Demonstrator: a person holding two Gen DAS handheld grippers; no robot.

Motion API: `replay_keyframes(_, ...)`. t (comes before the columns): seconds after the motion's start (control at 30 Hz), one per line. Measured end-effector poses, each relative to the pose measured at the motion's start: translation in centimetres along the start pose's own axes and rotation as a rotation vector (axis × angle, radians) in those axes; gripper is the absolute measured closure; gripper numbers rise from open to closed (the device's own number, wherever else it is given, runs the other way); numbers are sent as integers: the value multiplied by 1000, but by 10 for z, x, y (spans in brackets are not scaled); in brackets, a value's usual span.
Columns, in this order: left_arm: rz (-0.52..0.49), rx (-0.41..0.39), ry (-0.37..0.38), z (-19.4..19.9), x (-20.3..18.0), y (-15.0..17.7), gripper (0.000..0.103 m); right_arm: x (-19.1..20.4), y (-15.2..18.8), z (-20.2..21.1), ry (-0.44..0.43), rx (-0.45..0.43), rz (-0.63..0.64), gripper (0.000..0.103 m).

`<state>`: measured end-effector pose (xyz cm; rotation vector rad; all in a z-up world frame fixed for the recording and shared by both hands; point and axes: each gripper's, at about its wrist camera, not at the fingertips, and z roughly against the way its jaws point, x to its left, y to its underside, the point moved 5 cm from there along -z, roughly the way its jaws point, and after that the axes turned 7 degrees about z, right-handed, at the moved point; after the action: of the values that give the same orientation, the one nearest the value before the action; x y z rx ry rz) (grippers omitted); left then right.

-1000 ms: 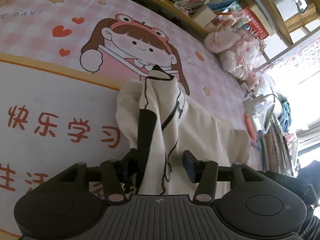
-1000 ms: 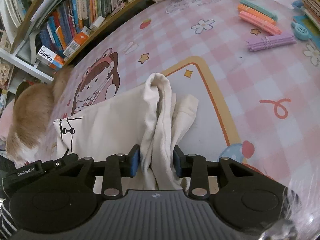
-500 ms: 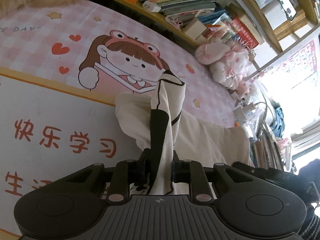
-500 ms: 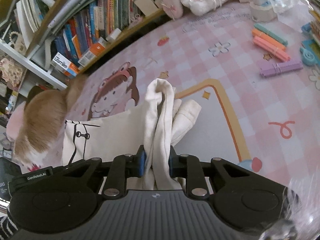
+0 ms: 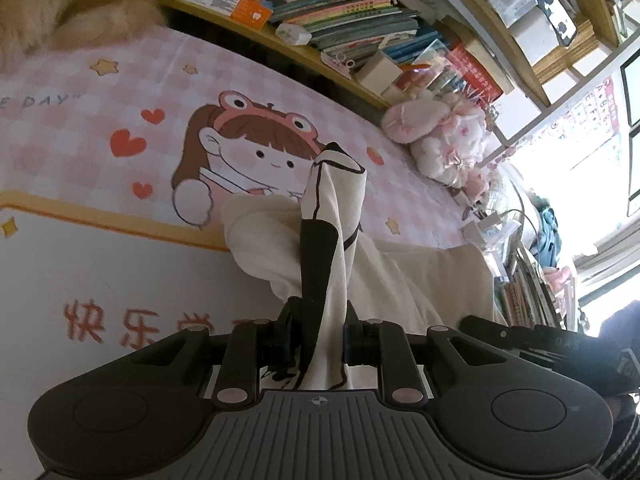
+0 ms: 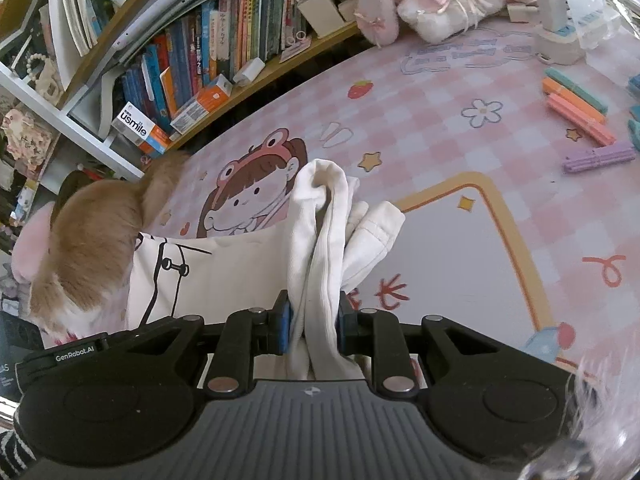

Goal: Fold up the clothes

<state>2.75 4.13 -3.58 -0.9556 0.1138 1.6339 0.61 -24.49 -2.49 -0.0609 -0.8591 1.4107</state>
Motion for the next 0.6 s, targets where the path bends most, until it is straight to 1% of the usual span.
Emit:
replay_keyframes(0.2, 11, 3, 22, 7, 23, -19, 83, 28, -1, -12, 16, -6, 4, 83)
replay_keyframes(0.33, 11, 8, 53, 10, 36, -31, 83, 46, -3, -18, 33, -16, 5, 83)
replay_keyframes(0.6, 4, 25, 109, 10, 53, -50, 83, 69, -6, -24, 83, -30, 0, 83)
